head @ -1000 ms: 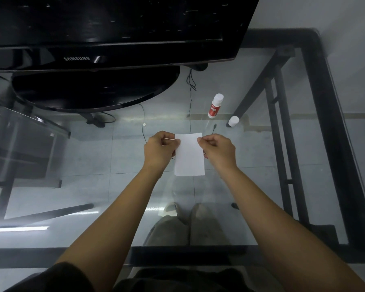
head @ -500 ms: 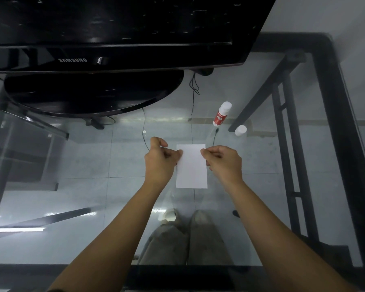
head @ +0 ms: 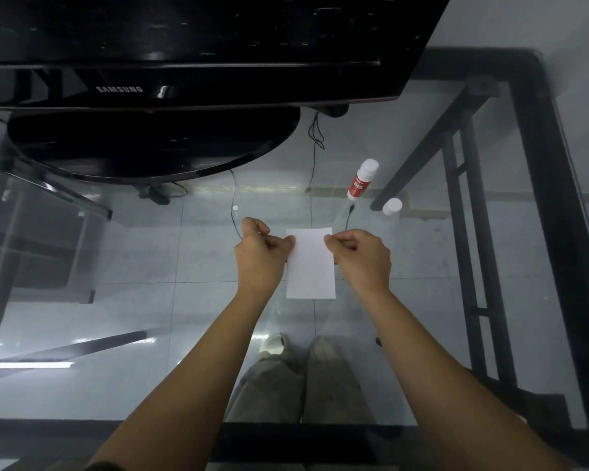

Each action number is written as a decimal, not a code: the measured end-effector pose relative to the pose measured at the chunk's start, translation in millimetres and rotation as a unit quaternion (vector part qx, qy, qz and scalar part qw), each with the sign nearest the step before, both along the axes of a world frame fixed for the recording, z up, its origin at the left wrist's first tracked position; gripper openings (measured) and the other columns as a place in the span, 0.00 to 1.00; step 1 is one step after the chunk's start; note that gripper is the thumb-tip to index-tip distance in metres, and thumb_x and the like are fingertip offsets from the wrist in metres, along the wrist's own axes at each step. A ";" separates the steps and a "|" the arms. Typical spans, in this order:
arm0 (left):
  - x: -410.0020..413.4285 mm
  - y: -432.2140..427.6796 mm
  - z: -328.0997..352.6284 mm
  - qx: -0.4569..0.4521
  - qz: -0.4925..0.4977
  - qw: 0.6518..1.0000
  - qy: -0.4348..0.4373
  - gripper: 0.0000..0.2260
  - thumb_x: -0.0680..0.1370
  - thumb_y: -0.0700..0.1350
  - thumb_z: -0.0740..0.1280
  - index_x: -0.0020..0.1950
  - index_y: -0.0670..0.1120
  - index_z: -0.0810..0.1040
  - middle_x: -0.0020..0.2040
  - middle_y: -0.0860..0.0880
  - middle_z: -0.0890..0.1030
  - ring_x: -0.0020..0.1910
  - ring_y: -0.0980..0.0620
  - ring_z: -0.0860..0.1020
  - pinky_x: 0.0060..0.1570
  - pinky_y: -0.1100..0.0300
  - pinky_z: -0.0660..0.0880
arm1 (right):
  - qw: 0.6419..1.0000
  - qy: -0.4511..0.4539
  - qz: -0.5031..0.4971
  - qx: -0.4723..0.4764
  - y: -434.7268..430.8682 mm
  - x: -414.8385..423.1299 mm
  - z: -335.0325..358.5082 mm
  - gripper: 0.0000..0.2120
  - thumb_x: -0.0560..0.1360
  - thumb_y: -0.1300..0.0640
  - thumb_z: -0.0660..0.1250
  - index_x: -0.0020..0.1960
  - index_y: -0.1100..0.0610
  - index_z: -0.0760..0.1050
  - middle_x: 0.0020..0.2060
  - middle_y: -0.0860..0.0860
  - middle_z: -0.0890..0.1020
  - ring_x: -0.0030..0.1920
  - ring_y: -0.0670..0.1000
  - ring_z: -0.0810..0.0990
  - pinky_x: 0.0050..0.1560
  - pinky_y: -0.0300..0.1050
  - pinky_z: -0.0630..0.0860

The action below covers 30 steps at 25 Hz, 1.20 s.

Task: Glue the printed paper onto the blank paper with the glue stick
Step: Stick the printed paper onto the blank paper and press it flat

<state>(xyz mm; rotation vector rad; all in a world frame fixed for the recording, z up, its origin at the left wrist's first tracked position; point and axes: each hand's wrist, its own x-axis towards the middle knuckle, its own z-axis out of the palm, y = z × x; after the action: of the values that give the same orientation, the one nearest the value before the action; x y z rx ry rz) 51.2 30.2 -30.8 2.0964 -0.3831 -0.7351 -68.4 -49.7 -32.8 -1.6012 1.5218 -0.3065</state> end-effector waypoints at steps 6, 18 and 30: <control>-1.8 -3.3 -1.2 0.005 0.003 1.000 -0.012 0.14 0.72 0.40 0.71 0.46 0.45 0.64 0.31 0.50 0.75 0.33 0.49 0.77 0.34 0.65 0.72 | 1.000 0.021 0.000 -0.015 1.0 2.2 1.5 0.07 0.72 0.49 0.68 0.42 0.52 0.79 0.34 0.43 0.80 0.36 0.45 0.80 0.32 0.35 0.67; 0.0 -11.5 1.5 0.068 0.002 0.998 -0.006 0.16 0.72 0.41 0.70 0.49 0.45 0.63 0.41 0.42 0.80 0.35 0.49 0.76 0.29 0.66 0.67 | 0.993 0.107 -0.009 -0.050 3.4 12.0 3.1 0.09 0.73 0.47 0.68 0.44 0.53 0.76 0.39 0.49 0.82 0.35 0.48 0.75 0.30 0.35 0.63; 6.5 -17.7 1.2 0.113 -0.010 0.993 0.019 0.18 0.71 0.43 0.72 0.51 0.46 0.63 0.47 0.40 0.79 0.40 0.42 0.80 0.40 0.52 0.78 | 0.803 0.203 0.495 -0.262 -2.5 -31.2 -22.1 0.25 0.81 0.48 0.43 0.72 0.50 0.36 0.72 0.44 0.41 0.71 0.44 0.38 0.70 0.50 0.35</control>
<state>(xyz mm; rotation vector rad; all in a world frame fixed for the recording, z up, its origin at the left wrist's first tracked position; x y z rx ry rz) 57.7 12.6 -29.6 2.2884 -0.3131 -0.8636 -99.6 -52.2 -54.9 -2.8088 0.6711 0.2604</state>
